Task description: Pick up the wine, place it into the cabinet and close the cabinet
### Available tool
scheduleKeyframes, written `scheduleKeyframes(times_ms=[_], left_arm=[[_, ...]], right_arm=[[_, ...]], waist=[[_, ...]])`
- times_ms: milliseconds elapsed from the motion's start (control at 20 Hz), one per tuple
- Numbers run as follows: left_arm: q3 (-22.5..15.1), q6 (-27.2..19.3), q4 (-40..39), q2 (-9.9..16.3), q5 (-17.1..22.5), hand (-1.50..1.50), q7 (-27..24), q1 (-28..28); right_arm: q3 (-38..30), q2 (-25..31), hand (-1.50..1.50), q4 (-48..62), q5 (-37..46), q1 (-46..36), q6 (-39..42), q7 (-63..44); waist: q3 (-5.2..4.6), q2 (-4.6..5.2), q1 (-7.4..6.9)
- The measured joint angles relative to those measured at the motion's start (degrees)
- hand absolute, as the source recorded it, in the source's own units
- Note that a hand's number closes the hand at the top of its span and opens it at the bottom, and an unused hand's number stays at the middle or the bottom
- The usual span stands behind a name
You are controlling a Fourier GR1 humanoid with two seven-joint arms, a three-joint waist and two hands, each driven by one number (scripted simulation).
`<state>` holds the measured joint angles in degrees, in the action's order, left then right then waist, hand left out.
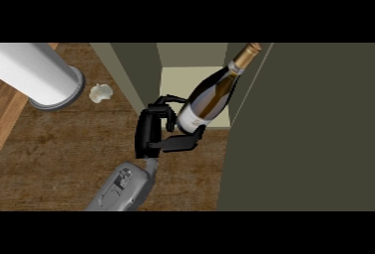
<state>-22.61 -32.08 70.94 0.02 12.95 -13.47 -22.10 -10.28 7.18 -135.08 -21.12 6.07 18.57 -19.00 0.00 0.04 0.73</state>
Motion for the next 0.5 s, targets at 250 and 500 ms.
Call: scheduleKeyframes(times_ms=[250,500], left_arm=[[-1.2,-1.8,-7.2,0.0,2.8,1.5,-4.1,-2.7],[-2.3,-3.1,-14.0,0.0,7.8,1.5,-8.2,-7.3]], right_arm=[[-1.7,0.3,-1.5,-0.1,-1.2,0.9,1.2,0.3],[-1.6,-0.2,-1.5,0.6,-2.0,0.3,1.1,0.2]], waist=[[0.0,0.0,0.08],[-0.01,0.05,0.23]])
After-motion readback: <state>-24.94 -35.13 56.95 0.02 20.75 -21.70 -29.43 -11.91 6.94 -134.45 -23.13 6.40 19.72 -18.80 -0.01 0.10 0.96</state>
